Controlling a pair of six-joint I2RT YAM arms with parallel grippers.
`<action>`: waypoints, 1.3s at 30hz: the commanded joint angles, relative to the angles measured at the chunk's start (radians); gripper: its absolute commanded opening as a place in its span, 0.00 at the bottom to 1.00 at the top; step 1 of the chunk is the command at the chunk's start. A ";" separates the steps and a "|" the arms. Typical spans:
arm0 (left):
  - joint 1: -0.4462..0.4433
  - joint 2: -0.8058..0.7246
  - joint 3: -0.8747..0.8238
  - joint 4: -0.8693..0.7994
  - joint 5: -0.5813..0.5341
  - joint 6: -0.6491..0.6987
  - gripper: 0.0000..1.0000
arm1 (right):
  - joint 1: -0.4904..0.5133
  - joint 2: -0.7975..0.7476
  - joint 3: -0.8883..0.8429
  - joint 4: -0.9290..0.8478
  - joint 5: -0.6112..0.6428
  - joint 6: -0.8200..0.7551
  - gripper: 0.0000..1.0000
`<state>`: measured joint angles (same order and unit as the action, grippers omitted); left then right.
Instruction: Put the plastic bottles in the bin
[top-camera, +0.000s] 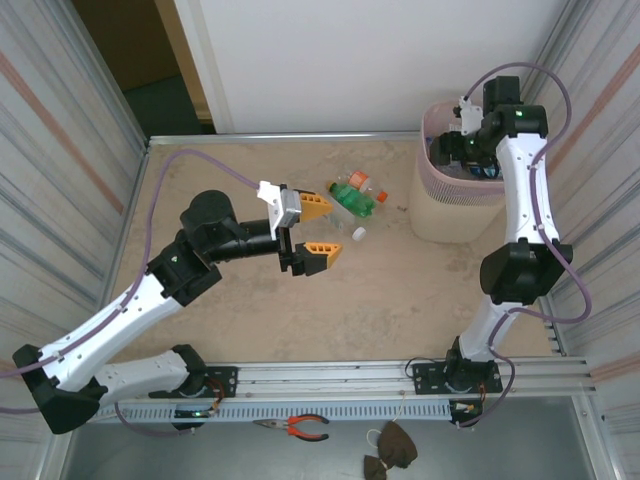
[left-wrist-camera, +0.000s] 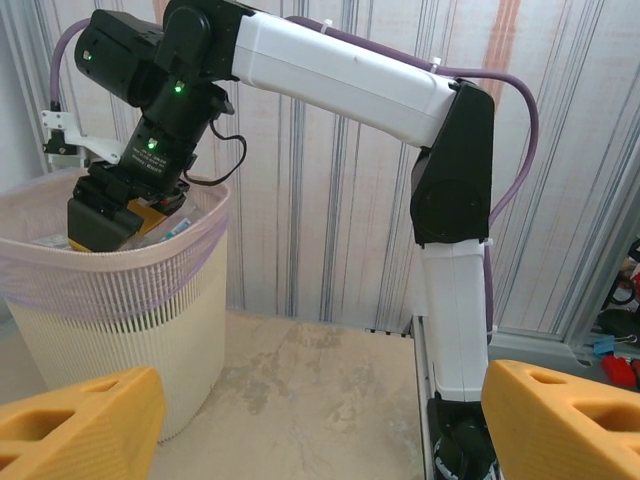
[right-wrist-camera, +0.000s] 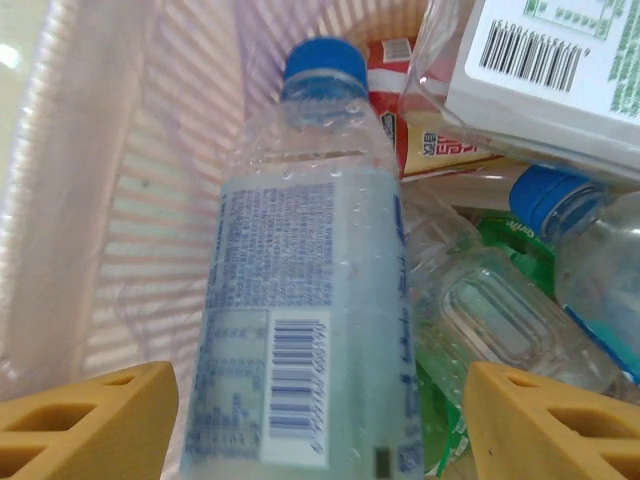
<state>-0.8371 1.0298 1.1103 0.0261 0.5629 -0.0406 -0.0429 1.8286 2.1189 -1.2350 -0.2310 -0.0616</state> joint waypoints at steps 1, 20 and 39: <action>0.006 -0.029 -0.011 0.010 -0.016 0.005 0.83 | 0.009 -0.040 0.051 -0.016 0.013 0.003 0.76; 0.009 0.235 0.219 -0.340 -0.492 -0.055 0.77 | 0.047 -0.230 -0.068 0.175 -0.008 0.074 0.57; 0.080 0.830 0.662 -0.776 -0.879 -0.680 0.74 | 0.077 -0.440 -0.215 0.235 -0.006 0.085 0.56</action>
<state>-0.7685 1.8088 1.6852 -0.6247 -0.2436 -0.5709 0.0254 1.4269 1.9148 -1.0168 -0.2317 0.0162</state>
